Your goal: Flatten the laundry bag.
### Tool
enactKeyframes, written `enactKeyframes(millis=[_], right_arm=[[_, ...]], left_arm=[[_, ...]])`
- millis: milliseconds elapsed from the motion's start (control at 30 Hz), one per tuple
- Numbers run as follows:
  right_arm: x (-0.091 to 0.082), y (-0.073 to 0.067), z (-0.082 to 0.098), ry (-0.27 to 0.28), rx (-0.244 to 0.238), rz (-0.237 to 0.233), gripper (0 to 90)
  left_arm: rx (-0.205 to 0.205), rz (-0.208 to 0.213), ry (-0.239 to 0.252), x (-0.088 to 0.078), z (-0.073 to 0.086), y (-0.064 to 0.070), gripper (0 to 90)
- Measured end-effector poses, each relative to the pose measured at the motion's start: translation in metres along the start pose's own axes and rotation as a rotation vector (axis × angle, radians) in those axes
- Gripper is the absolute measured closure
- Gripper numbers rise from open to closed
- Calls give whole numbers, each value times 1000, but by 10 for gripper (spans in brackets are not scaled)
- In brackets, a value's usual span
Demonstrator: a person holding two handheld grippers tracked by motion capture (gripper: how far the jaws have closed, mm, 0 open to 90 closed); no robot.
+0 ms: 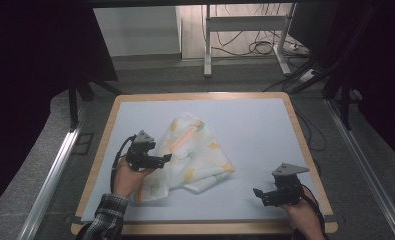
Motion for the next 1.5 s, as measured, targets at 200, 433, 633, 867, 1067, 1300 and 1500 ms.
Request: enactKeyframes(millis=[200,433,633,867,1067,1300,1500], right_arm=[[0,0,0,-5,-4,-1,36],[1,0,1,-5,-8,-5,37],[1,-1,1,-11,-4,-5,37],[-1,1,1,-3,-4,2,37],[-5,5,1,12,14,14,37],[-15,19,4,29,55,49,37],[-24,32,9,35,94,74,37]], left_arm=[[-53,-109,-93,38,-12,-14,123],[-12,-105,-106,40,-15,-18,887],[101,16,4,-9,-45,4,891],[342,168,41,-63,-43,78,889],[526,278,8,-68,8,138,887],[585,450,-44,-35,38,186,854],[588,449,-67,-24,37,187,406]])
Point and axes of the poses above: each handheld gripper's, and its own axes: x roughly forward along the jaws, z roughly out of its underside, y roughly to its right, the point moved 3 cm from there along x, roughly forward along the jaws, and after that the axes turned 6 degrees about -y, right-handed, at the moved point
